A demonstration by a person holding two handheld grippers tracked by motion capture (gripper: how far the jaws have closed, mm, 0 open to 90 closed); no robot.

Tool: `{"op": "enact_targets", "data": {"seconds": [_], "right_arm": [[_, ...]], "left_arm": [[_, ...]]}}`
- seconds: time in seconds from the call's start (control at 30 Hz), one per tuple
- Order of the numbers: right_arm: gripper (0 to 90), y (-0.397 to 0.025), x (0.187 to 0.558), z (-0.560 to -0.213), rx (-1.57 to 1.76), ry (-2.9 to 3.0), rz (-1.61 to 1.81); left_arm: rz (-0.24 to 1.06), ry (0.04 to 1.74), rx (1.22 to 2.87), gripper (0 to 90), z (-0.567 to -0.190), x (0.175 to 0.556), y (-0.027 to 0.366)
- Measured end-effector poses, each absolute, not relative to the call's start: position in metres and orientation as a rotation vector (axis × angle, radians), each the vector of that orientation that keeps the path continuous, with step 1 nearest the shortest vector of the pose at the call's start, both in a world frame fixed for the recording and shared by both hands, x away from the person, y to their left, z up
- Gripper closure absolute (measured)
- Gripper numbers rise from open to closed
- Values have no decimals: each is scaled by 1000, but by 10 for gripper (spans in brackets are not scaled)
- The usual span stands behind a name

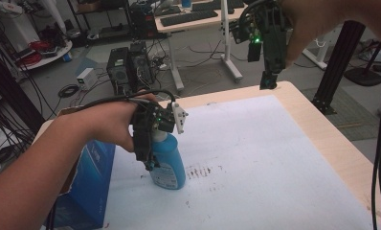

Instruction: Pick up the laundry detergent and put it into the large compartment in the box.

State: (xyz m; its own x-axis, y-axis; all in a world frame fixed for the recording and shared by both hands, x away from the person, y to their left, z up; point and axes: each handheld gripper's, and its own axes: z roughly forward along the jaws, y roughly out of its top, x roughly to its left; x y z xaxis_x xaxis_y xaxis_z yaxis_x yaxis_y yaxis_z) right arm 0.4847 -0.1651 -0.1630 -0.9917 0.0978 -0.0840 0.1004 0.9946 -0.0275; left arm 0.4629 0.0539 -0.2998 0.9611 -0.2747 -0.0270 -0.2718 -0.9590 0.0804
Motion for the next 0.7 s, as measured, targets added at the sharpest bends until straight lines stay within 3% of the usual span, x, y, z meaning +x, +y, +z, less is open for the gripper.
{"op": "enact_targets", "data": {"seconds": [0.7], "right_arm": [[33, -167, 488, -164, 158, 3058, -50]], "left_arm": [[-23, -434, 3065, 229, -302, 463, 53]]}}
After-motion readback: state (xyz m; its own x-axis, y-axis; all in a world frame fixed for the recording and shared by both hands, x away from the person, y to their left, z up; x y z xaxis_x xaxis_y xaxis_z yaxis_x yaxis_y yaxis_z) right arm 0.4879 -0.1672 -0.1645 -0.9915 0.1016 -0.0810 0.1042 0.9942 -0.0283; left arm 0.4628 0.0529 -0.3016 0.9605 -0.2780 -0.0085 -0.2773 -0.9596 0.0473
